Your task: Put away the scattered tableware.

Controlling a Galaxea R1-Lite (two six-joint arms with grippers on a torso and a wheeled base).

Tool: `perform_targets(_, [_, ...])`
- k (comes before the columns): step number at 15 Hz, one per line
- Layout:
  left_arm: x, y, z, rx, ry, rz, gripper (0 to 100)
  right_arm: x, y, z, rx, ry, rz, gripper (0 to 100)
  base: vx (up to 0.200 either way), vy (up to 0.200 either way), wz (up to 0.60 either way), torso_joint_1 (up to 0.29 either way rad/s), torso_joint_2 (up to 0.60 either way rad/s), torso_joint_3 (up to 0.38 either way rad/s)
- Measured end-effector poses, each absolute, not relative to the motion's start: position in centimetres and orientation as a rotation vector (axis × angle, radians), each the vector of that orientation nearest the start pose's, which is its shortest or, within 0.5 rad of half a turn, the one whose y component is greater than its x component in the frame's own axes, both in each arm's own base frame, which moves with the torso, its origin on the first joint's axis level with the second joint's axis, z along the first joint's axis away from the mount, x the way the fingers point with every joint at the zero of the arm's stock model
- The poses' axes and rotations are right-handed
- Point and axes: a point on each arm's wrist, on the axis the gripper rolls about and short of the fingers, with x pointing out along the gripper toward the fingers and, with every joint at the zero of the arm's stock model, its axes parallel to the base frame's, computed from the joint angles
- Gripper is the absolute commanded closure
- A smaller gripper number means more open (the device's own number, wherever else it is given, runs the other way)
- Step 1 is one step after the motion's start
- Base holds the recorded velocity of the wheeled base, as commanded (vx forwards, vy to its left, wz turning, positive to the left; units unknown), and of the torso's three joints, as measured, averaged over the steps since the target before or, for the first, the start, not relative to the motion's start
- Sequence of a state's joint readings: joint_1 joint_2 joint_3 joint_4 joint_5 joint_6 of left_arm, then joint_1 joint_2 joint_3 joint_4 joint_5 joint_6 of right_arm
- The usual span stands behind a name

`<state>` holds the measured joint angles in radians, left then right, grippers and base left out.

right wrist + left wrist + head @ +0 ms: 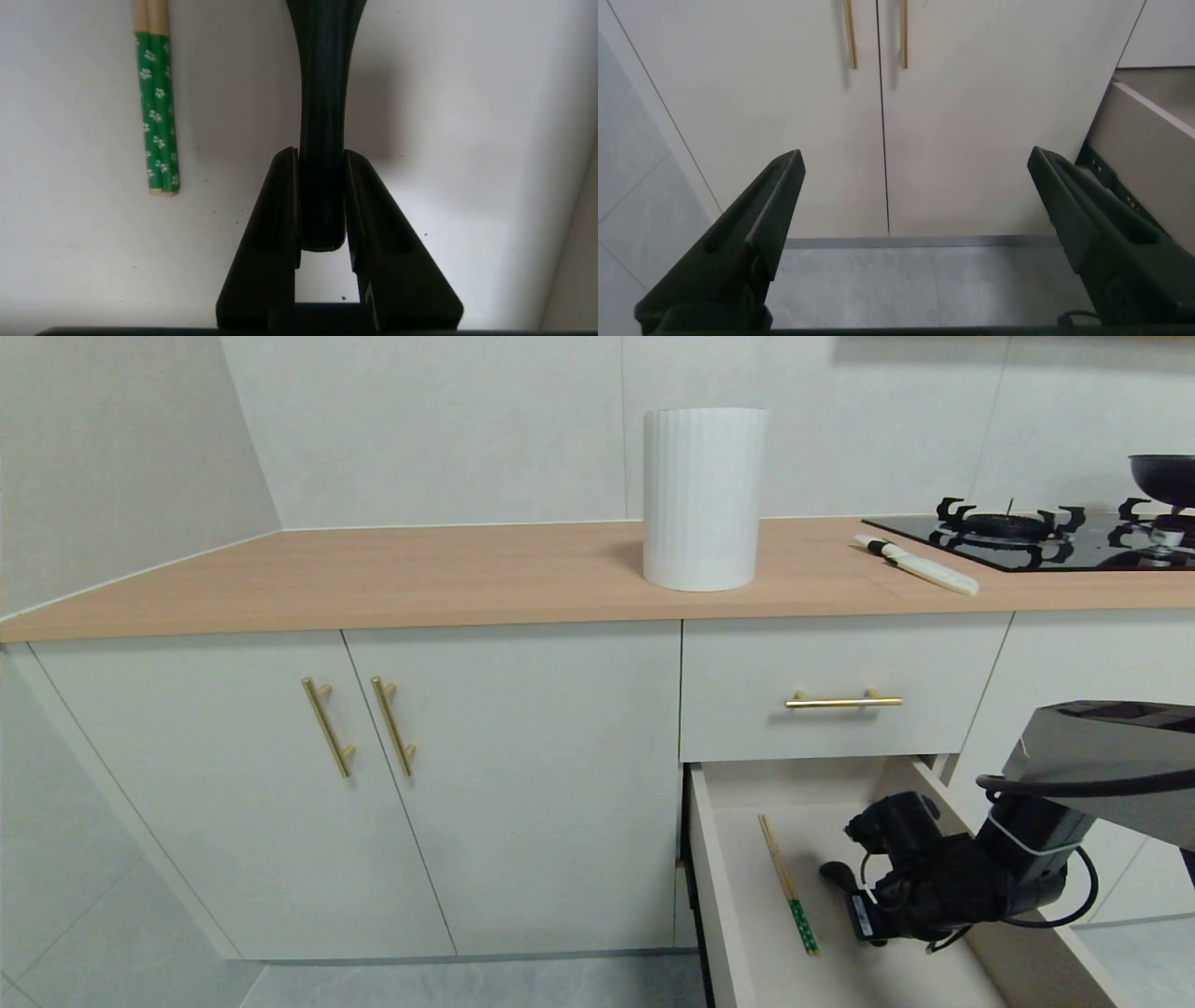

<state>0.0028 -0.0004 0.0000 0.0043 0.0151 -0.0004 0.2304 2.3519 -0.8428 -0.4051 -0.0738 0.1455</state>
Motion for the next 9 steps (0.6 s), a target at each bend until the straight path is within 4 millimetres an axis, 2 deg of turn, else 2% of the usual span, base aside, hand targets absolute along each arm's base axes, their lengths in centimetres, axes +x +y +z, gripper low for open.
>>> perform_targets(7, [-2.28,0.03,7.5,0.0,0.004,0.018,0,33.51,7.72,-5.03,-0.04,1.102,0.06,100,0.0,0.0,0.0,0.0,0.0,0.0])
perform_targets(8, [-2.28,0.03,7.5,0.0,0.004,0.018,0,33.51,7.72,-5.03,-0.04,1.102,0.06,0,0.0,0.0,0.0,0.0,0.0,0.0])
perform_targets(9, [-2.28,0.03,7.5,0.0,0.004,0.018,0,33.5,7.71,-5.03,-0.041,1.103,0.06,0,0.0,0.0,0.0,0.0,0.0,0.0])
